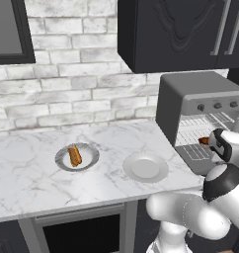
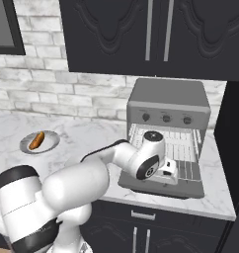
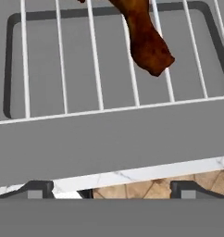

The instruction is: Open the toaster oven door. Place the hotdog bun on the top rack in the toaster oven and place the chicken drumstick on the bottom rack.

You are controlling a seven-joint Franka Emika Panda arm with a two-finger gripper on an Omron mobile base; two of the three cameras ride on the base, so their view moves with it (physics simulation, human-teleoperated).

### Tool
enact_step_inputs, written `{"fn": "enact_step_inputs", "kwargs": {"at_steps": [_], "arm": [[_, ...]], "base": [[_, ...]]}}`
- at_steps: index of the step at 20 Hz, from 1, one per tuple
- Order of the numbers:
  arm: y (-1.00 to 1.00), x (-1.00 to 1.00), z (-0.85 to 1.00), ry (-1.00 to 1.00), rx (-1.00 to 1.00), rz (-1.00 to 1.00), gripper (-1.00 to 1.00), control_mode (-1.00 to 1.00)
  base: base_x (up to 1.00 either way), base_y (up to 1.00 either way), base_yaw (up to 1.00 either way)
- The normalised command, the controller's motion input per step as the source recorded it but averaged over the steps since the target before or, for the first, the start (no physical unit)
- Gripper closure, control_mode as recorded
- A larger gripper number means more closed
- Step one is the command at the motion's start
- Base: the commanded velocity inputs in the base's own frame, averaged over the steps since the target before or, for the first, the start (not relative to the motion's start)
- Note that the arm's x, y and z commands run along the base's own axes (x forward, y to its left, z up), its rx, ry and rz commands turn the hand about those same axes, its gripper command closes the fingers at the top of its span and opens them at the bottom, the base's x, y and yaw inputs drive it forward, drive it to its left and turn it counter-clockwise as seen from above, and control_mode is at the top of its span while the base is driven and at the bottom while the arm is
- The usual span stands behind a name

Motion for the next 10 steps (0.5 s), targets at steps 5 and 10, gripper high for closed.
{"fn": "enact_step_inputs", "kwargs": {"at_steps": [5,10], "arm": [[0.0,0.11,-0.16,0.0,0.06,0.0,-1.0,-1.0],[0.0,0.26,-0.17,-0.05,0.01,0.0,-1.0,-1.0]], "base": [[0.0,0.0,0.0],[0.0,0.0,0.0]]}}
